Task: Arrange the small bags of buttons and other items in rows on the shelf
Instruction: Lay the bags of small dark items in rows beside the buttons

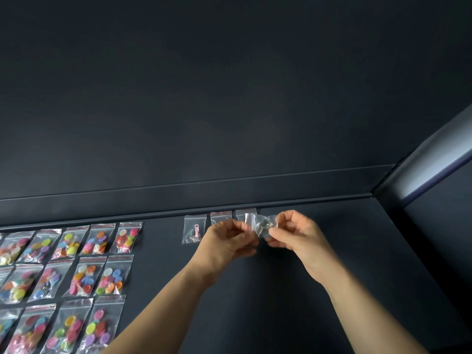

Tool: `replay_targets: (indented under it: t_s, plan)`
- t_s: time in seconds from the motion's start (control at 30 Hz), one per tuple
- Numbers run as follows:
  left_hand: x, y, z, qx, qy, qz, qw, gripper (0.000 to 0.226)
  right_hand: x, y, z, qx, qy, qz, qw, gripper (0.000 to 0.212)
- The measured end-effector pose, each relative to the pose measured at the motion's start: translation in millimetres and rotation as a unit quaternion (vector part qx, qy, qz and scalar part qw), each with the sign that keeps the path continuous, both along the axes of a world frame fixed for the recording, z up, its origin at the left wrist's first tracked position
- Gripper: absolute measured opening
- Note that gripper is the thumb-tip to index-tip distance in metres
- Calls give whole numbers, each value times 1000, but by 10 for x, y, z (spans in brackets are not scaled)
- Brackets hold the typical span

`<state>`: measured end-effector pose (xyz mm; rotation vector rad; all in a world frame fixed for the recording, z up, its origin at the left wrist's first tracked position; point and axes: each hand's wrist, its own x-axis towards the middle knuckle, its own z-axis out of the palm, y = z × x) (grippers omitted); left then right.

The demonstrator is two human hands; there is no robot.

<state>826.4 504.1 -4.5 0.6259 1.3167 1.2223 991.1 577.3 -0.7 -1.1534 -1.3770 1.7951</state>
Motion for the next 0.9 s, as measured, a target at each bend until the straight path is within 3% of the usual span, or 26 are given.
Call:
replay_targets:
  t_s: [0.13, 0.3, 0.47, 0.57, 0.63, 0.7, 0.73, 0.8, 0.9]
  plan:
    - [-12, 147, 54, 21, 92, -17, 995, 7, 69, 63, -29, 18, -59, 50, 997, 17]
    - [-32, 358, 26, 31, 238, 22, 970, 8, 64, 205, -125, 52, -125, 8, 991, 5]
    - [-124, 394, -198, 33, 515, -7, 857, 15, -30, 323, -286, 3, -145, -91, 985, 2]
    - [-161, 346, -315, 53, 599, -34, 798, 24, -66, 337, -361, 20, -180, -96, 979, 10]
    - [-161, 323, -350, 75, 621, -45, 779, 26, -42, 327, -365, 113, -280, -58, 951, 15]
    - [-160, 314, -375, 87, 630, -46, 770, 27, 8, 302, -351, 252, -419, -22, 872, 20]
    - [-161, 313, -388, 90, 633, -43, 768, 26, 35, 296, -354, 320, -443, -18, 837, 20]
    - [-161, 315, -403, 89, 636, -43, 765, 26, 73, 313, -424, 420, -398, 1, 815, 24]
    - [-157, 321, -414, 86, 640, -43, 762, 25, 102, 346, -579, 478, -351, 50, 804, 30]
